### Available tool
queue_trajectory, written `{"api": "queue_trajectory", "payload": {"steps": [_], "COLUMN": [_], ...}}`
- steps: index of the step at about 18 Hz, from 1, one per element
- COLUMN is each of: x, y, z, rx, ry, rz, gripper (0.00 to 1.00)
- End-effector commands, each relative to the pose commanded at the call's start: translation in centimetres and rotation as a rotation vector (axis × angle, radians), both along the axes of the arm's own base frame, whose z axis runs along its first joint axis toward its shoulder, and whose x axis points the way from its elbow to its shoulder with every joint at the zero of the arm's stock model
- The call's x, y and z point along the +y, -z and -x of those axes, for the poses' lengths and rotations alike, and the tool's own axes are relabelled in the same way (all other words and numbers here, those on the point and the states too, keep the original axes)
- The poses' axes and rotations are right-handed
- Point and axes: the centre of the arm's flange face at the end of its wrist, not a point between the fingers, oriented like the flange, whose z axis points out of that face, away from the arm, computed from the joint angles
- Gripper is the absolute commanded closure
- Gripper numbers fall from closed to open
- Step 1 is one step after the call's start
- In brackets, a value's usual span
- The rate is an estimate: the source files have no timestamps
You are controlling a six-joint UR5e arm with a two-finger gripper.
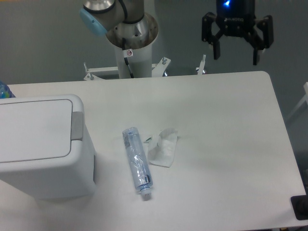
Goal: Open the trash can
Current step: 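Move the open gripper down toward the white trash can lid edge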
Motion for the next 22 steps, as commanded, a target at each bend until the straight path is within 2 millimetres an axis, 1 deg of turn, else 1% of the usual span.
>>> {"api": "queue_trajectory", "payload": {"steps": [5,7,10,12,14,16,18,20,22], "x": [0.5,0.8,2.4,3.7,4.4,5.7,7.3,9.2,10.6], "y": [-0.1,-0.1,-0.1,0.1,0.0,0.4,0.7,1.3,1.6], "z": [-0.4,-0.2,-0.6,-1.2,-1.7,-2.7,-4.3,-6.2,-7.5], "rx": [-0.001,0.001,-0.011,-0.061,-0.099,-0.133,-0.17,-0.201,-0.235], "ry": [0.001,-0.04,-0.1,-0.171,-0.24,-0.265,-0.297,-0.294,-0.327], "rz": [-0.003,-0.03,-0.109,-0.174,-0.219,-0.238,-0.256,-0.257,-0.27], "gripper": [0.0,0.0,0.0,0.0,0.0,0.0,0.0,0.0,0.0]}}
